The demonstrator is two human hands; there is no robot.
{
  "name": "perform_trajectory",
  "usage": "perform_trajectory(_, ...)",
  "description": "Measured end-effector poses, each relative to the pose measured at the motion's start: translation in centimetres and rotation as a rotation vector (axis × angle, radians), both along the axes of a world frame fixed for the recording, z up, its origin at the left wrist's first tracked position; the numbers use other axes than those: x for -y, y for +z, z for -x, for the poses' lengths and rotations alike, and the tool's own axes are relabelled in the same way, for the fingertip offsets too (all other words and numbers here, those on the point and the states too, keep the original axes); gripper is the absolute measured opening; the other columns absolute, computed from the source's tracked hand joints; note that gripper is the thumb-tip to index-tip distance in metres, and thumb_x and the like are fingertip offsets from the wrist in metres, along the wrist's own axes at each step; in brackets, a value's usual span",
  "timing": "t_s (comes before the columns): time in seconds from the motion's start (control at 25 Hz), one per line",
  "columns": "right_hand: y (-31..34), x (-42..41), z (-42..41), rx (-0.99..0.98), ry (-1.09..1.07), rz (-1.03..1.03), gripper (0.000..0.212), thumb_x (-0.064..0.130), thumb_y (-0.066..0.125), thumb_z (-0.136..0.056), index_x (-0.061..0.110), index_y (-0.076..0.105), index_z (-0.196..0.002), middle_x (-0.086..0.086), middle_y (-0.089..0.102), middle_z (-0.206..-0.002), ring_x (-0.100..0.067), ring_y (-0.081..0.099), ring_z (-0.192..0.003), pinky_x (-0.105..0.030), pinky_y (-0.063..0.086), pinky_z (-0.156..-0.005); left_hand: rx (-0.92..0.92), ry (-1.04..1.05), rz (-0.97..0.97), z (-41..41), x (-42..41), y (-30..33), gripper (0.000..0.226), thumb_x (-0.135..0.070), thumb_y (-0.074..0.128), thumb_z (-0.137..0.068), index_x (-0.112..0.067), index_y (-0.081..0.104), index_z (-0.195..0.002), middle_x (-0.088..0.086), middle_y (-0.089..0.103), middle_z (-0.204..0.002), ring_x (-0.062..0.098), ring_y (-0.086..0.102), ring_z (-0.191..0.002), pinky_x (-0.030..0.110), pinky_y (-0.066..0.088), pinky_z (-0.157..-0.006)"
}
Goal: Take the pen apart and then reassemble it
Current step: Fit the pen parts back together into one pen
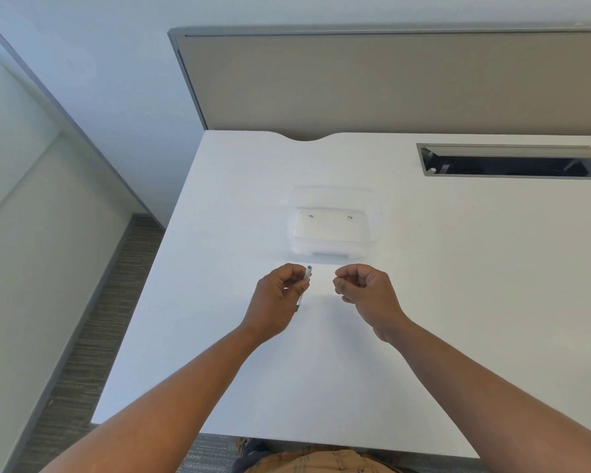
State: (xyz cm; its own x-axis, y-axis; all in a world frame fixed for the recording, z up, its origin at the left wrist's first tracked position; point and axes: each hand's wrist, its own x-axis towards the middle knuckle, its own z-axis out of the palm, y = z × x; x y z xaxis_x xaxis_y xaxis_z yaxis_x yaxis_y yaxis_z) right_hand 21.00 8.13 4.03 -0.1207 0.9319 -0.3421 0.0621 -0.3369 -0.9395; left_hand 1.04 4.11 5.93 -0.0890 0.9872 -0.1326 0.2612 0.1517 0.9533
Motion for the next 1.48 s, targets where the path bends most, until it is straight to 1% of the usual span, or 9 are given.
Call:
perform_trajectory(0.08,-0.4,-0.1,-0.3,0.026,-0.023,0.002,0.008,0.009,0.074,-0.087,0.015,0.074,-0.092,0.0,0.07,-0.073,-0.019,0.061,-0.072,-0.033,0.053,-0.073,-0.005,0.006,-0.006,-0.1,-0.1,0.0,0.013,-0.01,0.064,-0.097,-0.02,0.071,-0.1,0.004,0.075,-0.091,0.025,0.066,-0.081,0.007,0.049,-0.064)
perform_trajectory(0.24,-1.2,-0.1,-1.0,0.133,-0.077,-0.01,0.007,0.013,0.072,-0.087,0.02,0.073,-0.09,0.001,0.07,-0.077,-0.017,0.061,-0.07,-0.033,0.052,-0.07,0.001,0.004,-0.015,-0.3,-0.3,-0.1,0.012,-0.009,0.064,-0.097,-0.018,0.07,-0.101,0.003,0.075,-0.094,0.024,0.066,-0.081,0.006,0.048,-0.062)
perform_trajectory(0.44,-2.1,0.3,-2.9,0.358,-0.141,-0.09,0.014,0.015,0.069,-0.087,0.029,0.067,-0.091,0.006,0.068,-0.087,0.001,0.056,-0.055,-0.013,0.046,-0.051,0.025,0.01,0.002,-0.5,-0.6,-0.3,0.009,-0.013,0.064,-0.098,-0.02,0.07,-0.1,0.005,0.074,-0.095,0.028,0.067,-0.083,0.007,0.049,-0.064)
perform_trajectory(0.64,-3.5,1.1,-4.8,0.609,-0.079,-0.121,0.02,0.017,0.072,-0.077,0.024,0.057,-0.089,0.004,0.057,-0.074,-0.016,0.055,-0.067,-0.035,0.049,-0.065,0.029,0.013,-0.002,-0.8,-0.7,-0.4,0.009,-0.016,0.065,-0.098,-0.024,0.07,-0.097,-0.001,0.073,-0.093,0.03,0.067,-0.083,0.007,0.049,-0.065)
perform_trajectory(0.76,-4.0,1.4,-5.4,0.66,-0.052,-0.04,0.026,0.025,0.075,-0.075,0.026,0.052,-0.086,0.006,0.06,-0.067,-0.017,0.059,-0.066,-0.032,0.048,-0.061,0.016,0.007,-0.006,-0.8,-0.7,-0.4,0.011,-0.016,0.064,-0.098,-0.025,0.07,-0.097,-0.003,0.073,-0.094,0.03,0.068,-0.082,0.008,0.05,-0.065)
perform_trajectory(0.92,-4.3,1.3,-5.7,0.755,-0.029,0.043,0.025,0.034,0.074,-0.073,0.021,0.054,-0.083,0.004,0.064,-0.074,-0.019,0.062,-0.07,-0.03,0.044,-0.057,-0.011,-0.001,-0.001,-0.6,-0.7,-0.5,0.01,-0.017,0.064,-0.098,-0.025,0.069,-0.097,-0.003,0.072,-0.094,0.024,0.068,-0.076,0.01,0.05,-0.066)
perform_trajectory(1.16,-4.2,1.2,-5.9,0.798,0.006,0.109,0.02,0.029,0.069,-0.07,0.016,0.054,-0.066,0.003,0.059,-0.064,-0.021,0.055,-0.059,-0.029,0.04,-0.052,-0.016,-0.005,-0.005,-0.8,-0.5,-0.5,0.01,-0.019,0.064,-0.098,-0.027,0.069,-0.096,-0.002,0.072,-0.091,0.018,0.066,-0.073,0.009,0.051,-0.067)
perform_trajectory(1.28,-4.1,1.1,-5.9,0.792,0.005,0.129,0.021,0.027,0.069,-0.07,0.017,0.052,-0.063,0.003,0.057,-0.062,-0.019,0.051,-0.055,-0.027,0.038,-0.051,-0.026,-0.002,0.001,-0.8,-0.4,-0.6,0.01,-0.017,0.063,-0.098,-0.025,0.069,-0.098,-0.003,0.072,-0.092,0.022,0.067,-0.075,0.007,0.05,-0.065)
perform_trajectory(1.48,-3.9,1.0,-5.9,0.759,-0.003,0.144,0.013,0.022,0.066,-0.071,0.015,0.058,-0.065,-0.001,0.063,-0.063,-0.023,0.057,-0.058,-0.03,0.044,-0.055,-0.015,-0.002,0.004,-0.8,-0.3,-0.6,0.012,-0.016,0.063,-0.098,-0.026,0.069,-0.099,-0.002,0.072,-0.093,0.012,0.064,-0.071,0.007,0.05,-0.064)
